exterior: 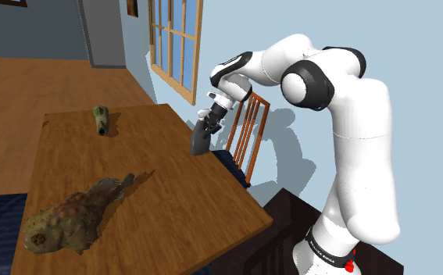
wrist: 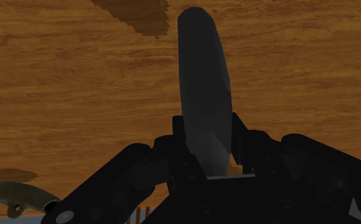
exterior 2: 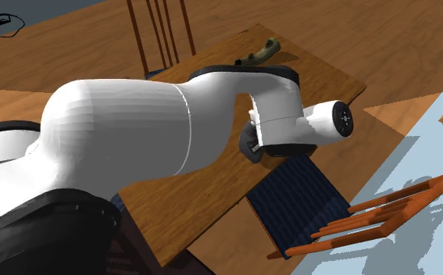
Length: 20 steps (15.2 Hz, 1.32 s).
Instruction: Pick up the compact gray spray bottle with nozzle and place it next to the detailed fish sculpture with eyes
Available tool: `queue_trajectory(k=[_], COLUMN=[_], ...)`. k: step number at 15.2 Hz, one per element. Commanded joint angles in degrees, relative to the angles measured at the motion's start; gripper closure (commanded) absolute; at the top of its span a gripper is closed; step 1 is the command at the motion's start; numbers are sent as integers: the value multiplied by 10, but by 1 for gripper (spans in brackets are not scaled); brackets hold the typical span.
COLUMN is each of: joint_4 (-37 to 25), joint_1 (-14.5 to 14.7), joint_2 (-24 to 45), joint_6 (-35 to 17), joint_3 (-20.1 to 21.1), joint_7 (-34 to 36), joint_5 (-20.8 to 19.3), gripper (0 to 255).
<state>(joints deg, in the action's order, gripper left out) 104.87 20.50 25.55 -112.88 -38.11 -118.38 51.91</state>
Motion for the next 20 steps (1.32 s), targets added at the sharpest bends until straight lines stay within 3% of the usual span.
queue_trajectory(k=[1, 20], joint_4=[-3, -62], joint_1=[2, 16], joint_2=[-10, -75], joint_6=[8, 87], joint_3=[-4, -30], joint_7=[9, 92], joint_5=[-9, -75], gripper=[255, 255])
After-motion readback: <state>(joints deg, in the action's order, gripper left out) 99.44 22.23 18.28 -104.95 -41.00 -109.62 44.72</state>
